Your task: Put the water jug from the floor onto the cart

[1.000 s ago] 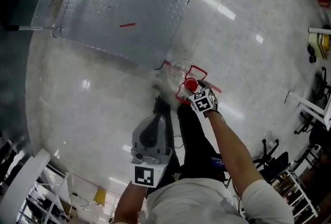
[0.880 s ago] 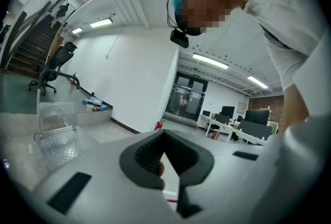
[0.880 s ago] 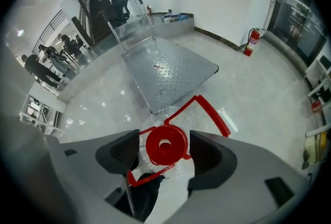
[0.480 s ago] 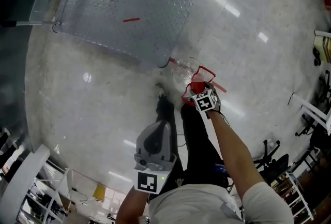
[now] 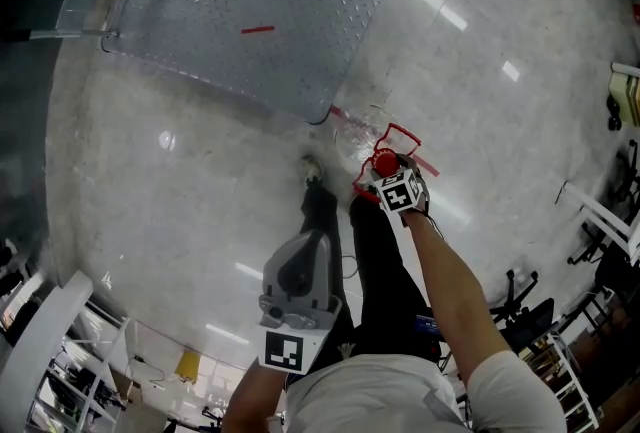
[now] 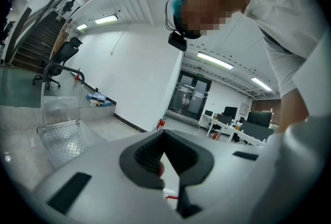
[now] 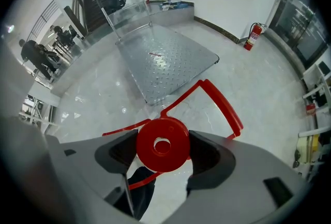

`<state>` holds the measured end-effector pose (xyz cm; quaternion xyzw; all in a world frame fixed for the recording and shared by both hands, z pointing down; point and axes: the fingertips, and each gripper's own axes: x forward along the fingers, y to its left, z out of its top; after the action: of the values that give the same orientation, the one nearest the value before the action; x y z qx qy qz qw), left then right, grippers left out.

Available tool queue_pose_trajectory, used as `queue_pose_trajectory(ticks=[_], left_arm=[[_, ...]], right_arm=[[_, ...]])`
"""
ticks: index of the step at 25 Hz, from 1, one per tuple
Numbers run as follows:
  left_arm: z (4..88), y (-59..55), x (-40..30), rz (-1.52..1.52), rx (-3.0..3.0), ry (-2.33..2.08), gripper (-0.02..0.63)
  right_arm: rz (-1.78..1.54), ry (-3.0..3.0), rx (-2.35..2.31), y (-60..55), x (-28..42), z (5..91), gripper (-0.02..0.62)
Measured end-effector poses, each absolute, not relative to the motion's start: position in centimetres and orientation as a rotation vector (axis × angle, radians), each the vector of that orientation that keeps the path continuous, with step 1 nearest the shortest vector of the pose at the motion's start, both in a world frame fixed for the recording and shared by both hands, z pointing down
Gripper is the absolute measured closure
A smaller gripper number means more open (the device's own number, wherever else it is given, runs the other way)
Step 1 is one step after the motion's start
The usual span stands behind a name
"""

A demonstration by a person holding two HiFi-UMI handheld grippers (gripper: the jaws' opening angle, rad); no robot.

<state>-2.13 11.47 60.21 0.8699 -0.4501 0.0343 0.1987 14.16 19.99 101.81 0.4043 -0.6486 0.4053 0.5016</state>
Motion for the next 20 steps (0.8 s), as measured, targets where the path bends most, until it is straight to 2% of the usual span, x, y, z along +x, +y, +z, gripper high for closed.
queue_pose_trajectory(ticks=[10, 20], left_arm=[[57.8, 10.3, -3.4, 0.036, 2.445, -1.304, 0.607], [50.5, 8.7, -6.8, -0.097, 2.474, -1.360, 0.607]], right_arm=[[0.941, -1.562, 0.920, 19.5, 13.6, 98.5, 0.293], [0.991, -1.548, 0.883, 15.5, 12.3, 86.7, 0.293]])
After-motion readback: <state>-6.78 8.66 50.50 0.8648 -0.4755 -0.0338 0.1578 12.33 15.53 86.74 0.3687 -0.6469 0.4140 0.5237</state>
